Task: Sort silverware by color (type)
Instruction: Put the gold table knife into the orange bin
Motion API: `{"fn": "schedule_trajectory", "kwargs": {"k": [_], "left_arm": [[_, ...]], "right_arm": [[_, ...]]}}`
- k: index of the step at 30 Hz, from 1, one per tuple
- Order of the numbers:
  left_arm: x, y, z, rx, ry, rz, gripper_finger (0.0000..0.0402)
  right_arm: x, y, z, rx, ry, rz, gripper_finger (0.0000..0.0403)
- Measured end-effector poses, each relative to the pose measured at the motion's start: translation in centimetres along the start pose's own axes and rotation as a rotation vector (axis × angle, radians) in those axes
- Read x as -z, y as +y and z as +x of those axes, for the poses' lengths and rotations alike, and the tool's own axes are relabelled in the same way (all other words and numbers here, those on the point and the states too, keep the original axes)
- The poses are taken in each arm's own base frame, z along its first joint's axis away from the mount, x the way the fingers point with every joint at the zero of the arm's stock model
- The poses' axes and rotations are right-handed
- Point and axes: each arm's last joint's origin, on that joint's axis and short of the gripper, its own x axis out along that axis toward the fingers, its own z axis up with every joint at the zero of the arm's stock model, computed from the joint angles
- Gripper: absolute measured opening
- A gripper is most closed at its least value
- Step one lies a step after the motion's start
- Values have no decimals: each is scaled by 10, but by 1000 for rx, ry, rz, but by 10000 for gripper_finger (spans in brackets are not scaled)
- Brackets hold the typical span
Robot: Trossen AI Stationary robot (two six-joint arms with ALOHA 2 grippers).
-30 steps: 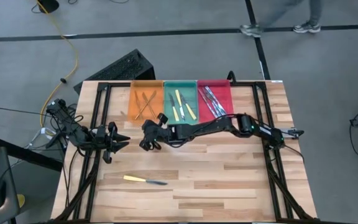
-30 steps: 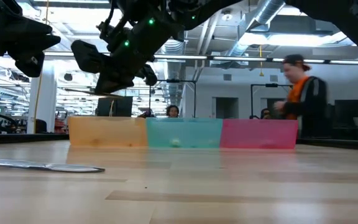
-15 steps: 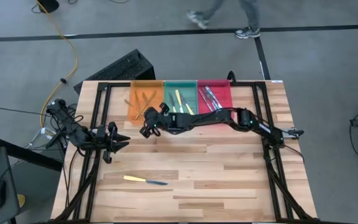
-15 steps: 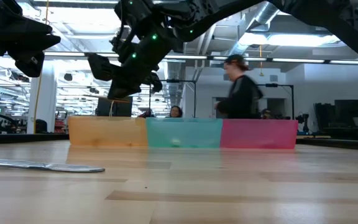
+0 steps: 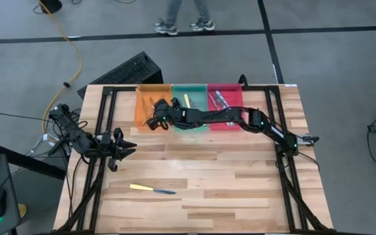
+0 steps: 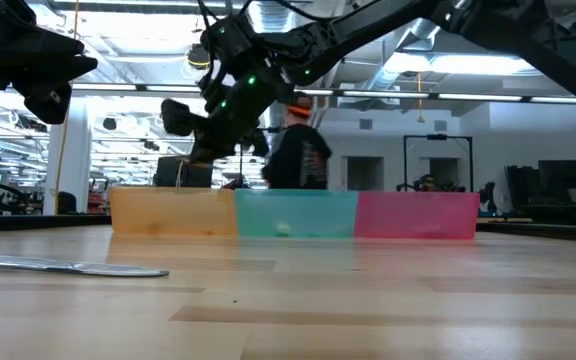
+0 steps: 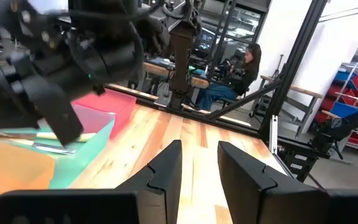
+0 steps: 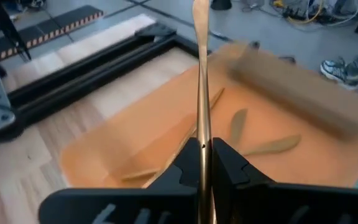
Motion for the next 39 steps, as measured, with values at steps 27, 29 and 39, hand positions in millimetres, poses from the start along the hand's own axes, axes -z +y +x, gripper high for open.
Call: {"fn": "schedule_trajectory", "kwargs": {"k": [27,29,39], "left_arm": [[0,0,0,0,0,0,89],[0,0,0,0,0,0,89],[0,0,0,0,0,0,89]], "right_arm": [[27,-27,35,54,71,52,26],[27,-28,35,55,72,52,26],[27,-28,35,58,78,49,47]]}}
